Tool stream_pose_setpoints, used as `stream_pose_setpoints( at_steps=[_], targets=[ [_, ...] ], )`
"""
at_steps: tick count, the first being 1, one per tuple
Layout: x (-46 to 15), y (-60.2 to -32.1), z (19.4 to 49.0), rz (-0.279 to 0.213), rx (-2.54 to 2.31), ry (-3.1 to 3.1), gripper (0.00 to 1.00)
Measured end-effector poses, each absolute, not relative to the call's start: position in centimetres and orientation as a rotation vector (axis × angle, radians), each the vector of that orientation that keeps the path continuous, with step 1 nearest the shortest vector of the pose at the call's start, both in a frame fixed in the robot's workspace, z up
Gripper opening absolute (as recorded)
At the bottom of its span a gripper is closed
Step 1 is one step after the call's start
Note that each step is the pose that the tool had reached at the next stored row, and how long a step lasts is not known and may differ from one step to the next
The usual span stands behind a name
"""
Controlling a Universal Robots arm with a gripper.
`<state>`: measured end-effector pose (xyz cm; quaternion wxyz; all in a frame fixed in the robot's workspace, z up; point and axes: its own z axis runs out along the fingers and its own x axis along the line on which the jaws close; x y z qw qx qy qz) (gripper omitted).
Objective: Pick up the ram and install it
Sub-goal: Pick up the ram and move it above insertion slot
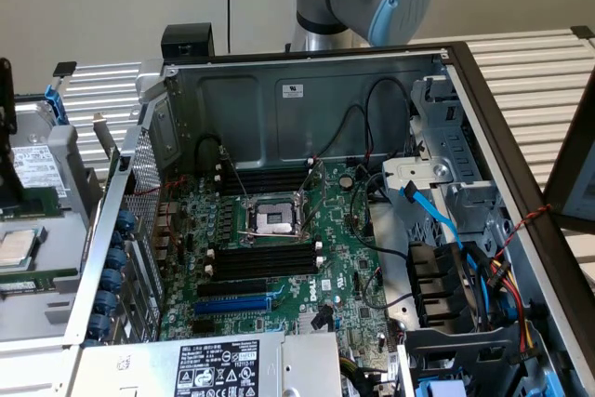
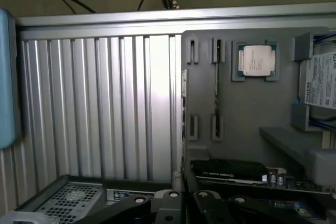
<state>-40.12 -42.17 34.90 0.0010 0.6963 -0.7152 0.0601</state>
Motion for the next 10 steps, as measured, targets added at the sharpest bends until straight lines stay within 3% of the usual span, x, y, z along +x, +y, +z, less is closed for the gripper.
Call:
stream_pose_setpoints(
  at_steps=[10],
  targets=[
    [-37.5,-43.0,39.4,0.168,2.202,-2.247,0.13]
  ],
)
